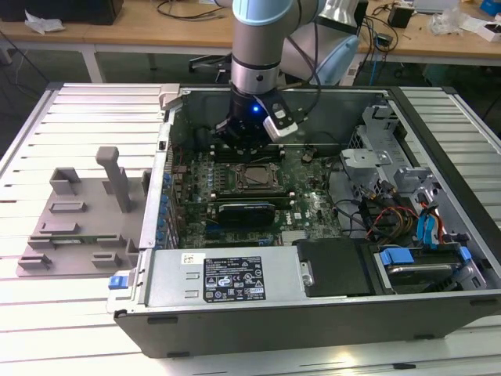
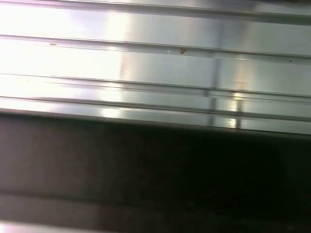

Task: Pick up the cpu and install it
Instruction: 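Install the first cpu locking lever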

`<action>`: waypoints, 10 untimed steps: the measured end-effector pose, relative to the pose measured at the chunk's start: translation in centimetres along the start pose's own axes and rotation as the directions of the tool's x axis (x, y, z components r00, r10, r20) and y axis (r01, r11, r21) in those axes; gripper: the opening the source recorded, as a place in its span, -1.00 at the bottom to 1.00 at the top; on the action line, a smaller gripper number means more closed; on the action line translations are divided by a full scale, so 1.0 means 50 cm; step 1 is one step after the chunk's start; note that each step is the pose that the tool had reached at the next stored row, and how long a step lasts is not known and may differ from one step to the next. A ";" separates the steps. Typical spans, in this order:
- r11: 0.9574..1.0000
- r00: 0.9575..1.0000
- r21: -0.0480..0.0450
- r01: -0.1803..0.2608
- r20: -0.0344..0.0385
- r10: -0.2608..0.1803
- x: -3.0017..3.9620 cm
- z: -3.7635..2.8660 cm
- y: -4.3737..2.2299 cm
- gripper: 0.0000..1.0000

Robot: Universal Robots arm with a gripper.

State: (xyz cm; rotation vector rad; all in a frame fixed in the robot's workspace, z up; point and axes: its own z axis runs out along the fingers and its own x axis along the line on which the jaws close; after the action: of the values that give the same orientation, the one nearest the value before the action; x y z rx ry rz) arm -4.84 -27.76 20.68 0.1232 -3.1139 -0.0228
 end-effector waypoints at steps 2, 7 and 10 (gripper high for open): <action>1.000 1.000 0.000 0.000 0.000 0.000 -0.005 0.000 0.000 -0.79; 1.000 1.000 0.000 0.000 -0.001 0.000 -0.025 -0.001 -0.002 -0.79; 1.000 1.000 0.000 0.000 -0.002 0.000 -0.036 -0.001 -0.003 -0.79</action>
State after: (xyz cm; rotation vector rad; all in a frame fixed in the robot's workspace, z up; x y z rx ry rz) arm -3.02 -27.76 20.68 0.1234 -3.1119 -0.0230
